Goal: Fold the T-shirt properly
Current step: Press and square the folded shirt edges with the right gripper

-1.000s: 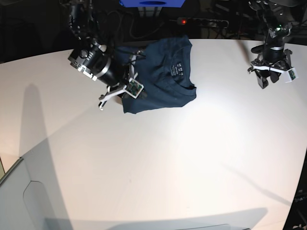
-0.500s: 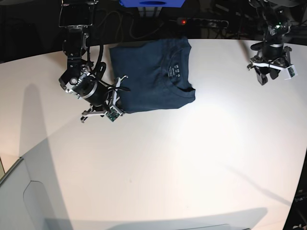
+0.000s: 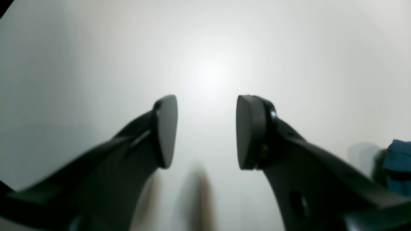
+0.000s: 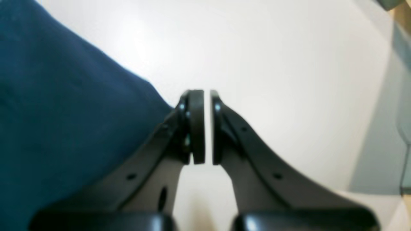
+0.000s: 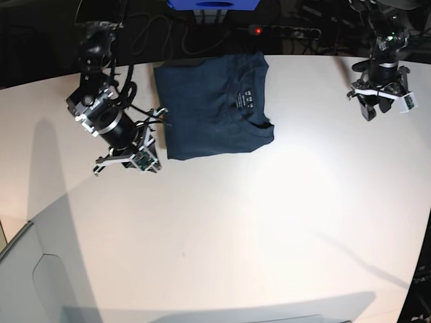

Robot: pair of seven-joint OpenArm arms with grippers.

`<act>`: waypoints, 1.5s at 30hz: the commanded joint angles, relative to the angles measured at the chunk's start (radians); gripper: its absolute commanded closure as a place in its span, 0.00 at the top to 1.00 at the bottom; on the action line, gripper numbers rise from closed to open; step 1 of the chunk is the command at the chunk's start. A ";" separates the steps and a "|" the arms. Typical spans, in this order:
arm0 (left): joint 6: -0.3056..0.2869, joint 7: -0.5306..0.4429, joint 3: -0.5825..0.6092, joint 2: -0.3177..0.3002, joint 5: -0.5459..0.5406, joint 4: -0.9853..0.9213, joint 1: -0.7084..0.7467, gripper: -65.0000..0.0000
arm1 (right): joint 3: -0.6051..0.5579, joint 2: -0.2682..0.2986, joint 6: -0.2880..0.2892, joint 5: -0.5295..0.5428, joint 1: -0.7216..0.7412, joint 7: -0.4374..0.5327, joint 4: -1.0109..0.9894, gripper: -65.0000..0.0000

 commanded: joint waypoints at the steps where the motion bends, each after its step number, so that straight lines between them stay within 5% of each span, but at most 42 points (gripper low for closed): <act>1: -0.003 -0.023 -0.005 -0.009 -0.008 0.018 0.001 0.44 | -0.024 -0.008 0.004 0.025 0.002 0.031 0.038 0.00; 8: -0.003 -0.023 -0.006 -0.009 -0.008 0.018 0.002 0.44 | -0.178 -0.019 0.004 0.023 -0.001 0.034 -0.085 0.00; 26: -0.003 -0.023 -0.005 -0.009 -0.008 0.018 0.001 0.44 | 0.002 -0.011 0.004 0.023 0.093 0.064 -0.335 0.00; 45: -0.003 -0.023 -0.008 -0.009 -0.008 0.018 0.001 0.44 | 0.019 0.038 0.004 0.022 0.123 0.100 -0.387 0.00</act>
